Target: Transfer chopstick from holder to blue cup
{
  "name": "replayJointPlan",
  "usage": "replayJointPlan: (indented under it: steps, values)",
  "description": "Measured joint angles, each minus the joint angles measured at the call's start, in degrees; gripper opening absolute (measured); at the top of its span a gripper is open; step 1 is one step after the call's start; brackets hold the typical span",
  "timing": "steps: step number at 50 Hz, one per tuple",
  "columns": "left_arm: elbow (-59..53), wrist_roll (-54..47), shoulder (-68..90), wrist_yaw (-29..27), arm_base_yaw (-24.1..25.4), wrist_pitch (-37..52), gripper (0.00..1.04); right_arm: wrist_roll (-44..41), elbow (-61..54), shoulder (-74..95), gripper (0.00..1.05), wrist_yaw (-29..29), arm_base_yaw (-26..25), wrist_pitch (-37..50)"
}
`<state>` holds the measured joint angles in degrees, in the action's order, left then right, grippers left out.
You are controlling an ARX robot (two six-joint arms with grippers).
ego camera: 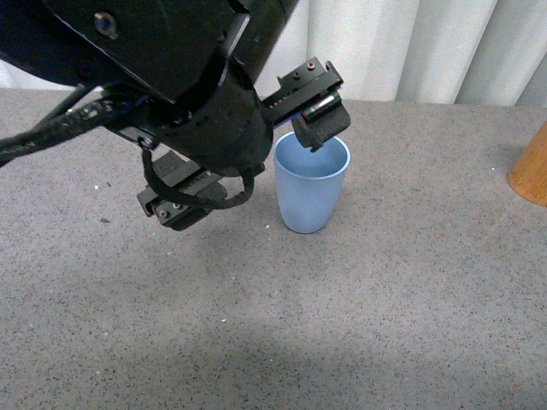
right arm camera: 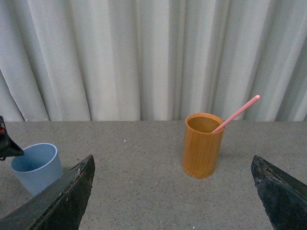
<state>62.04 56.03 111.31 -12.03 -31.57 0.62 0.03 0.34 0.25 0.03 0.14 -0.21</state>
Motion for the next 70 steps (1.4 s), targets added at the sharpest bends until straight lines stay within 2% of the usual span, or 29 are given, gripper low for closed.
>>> replayJointPlan:
  steps: [11, 12, 14, 16, 17, 19, 22, 24, 29, 35, 43, 49, 53, 55, 58, 70]
  values:
    - [-4.9, -3.5, -4.5, -0.9, 3.1, 1.7, 0.97, 0.0, 0.0, 0.0, 0.95, 0.0, 0.0, 0.0]
    - [-8.2, -7.8, -4.5, -4.9, 3.7, 10.4, 0.92, 0.0, 0.0, 0.0, 0.95, 0.0, 0.0, 0.0]
    - [-15.2, -17.7, -4.7, -9.5, 5.2, 27.2, 0.83, 0.0, 0.0, 0.0, 0.95, 0.0, 0.0, 0.0]
    - [-21.7, -26.1, -5.5, -8.9, 7.2, 40.1, 0.76, 0.0, 0.0, 0.0, 0.95, -0.1, 0.0, 0.0]
    - [-26.6, -33.0, -6.4, -7.7, 9.0, 49.5, 0.71, 0.0, 0.0, 0.0, 0.95, 0.0, 0.0, 0.0]
    - [-33.0, -40.3, -9.6, -5.3, 12.3, 61.1, 0.62, 0.0, 0.0, 0.0, 0.95, 0.1, 0.0, 0.0]
    - [-39.3, -47.7, -16.0, -1.4, 17.4, 70.4, 0.49, 0.0, 0.0, 0.0, 0.95, 0.1, 0.0, 0.0]
    - [-43.0, -50.5, -20.7, 2.0, 20.9, 71.9, 0.40, 0.0, 0.0, 0.0, 0.95, 0.0, 0.0, 0.0]
    - [-49.4, -53.5, -28.1, 9.9, 28.2, 69.0, 0.22, 0.0, 0.0, 0.0, 0.95, -0.1, 0.0, 0.0]
    - [-53.9, -54.5, -38.1, 11.0, 31.3, 61.0, 0.04, 0.0, 0.0, 0.0, 0.95, -0.1, 0.0, 0.0]
    - [-59.4, -55.1, -55.2, 12.1, 31.4, 49.4, 0.04, 0.0, 0.0, 0.0, 0.95, -0.1, 0.0, 0.0]
    - [-61.1, -55.4, -75.2, 12.1, 31.4, 30.9, 0.04, 0.0, 0.0, 0.0, 0.95, 0.0, 0.0, 0.0]
    - [-61.1, -55.6, -97.1, 12.0, 31.4, 9.6, 0.04, 0.0, 0.0, 0.0, 0.95, -0.1, 0.0, 0.0]
    - [-61.1, -55.6, -105.3, 12.0, 31.4, 3.0, 0.04, 0.0, 0.0, 0.0, 0.95, -0.1, 0.0, 0.0]
    - [-61.1, -55.6, -110.0, 12.0, 31.4, -0.1, 0.04, 0.0, 0.0, 0.0, 0.95, -0.1, 0.0, 0.0]
    - [-61.1, -55.6, -111.0, 12.0, 31.4, -0.5, 0.04, 0.0, 0.0, 0.0, 0.95, -0.1, 0.0, 0.0]
